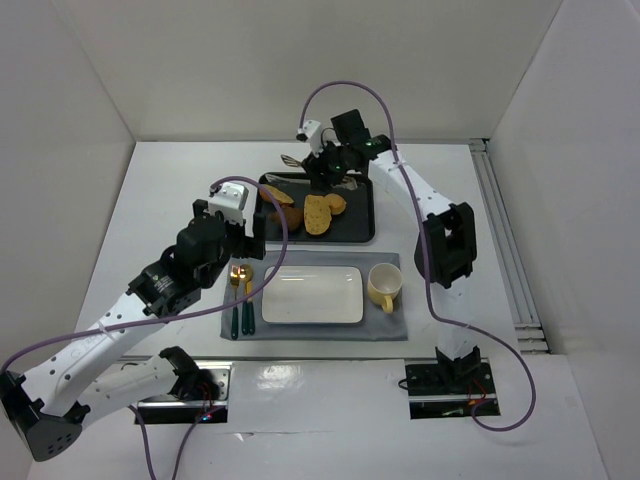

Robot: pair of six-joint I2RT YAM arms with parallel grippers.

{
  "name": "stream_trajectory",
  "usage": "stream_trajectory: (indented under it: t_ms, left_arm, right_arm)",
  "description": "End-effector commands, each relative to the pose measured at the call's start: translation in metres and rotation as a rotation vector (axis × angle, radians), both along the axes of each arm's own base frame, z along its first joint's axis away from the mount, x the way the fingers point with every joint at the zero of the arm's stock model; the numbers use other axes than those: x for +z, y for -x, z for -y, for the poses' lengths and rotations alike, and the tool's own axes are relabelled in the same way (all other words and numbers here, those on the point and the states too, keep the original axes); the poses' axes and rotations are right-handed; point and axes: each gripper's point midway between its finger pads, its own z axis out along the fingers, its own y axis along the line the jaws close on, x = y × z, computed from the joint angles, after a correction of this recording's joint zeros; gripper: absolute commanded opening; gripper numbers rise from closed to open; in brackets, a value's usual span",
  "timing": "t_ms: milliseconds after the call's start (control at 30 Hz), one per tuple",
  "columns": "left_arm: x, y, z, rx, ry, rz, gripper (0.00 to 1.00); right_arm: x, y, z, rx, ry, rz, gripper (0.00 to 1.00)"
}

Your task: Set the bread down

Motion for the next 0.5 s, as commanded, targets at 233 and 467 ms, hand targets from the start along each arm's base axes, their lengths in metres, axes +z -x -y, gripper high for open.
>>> stream_trajectory:
  t_ms: [233, 467]
  left_arm:
    - [0.018, 0.0, -0.005, 0.032, 0.053, 0.068, 1.0]
    - [0.018, 0.0, -0.005, 0.032, 0.053, 0.068, 1.0]
  right_arm:
    - [-0.011, 0.005, -0.036, 0.054, 0.025, 0.012, 0.65]
    - [-0.021, 0.008, -0.045, 0.059, 0.033, 0.001, 0.65]
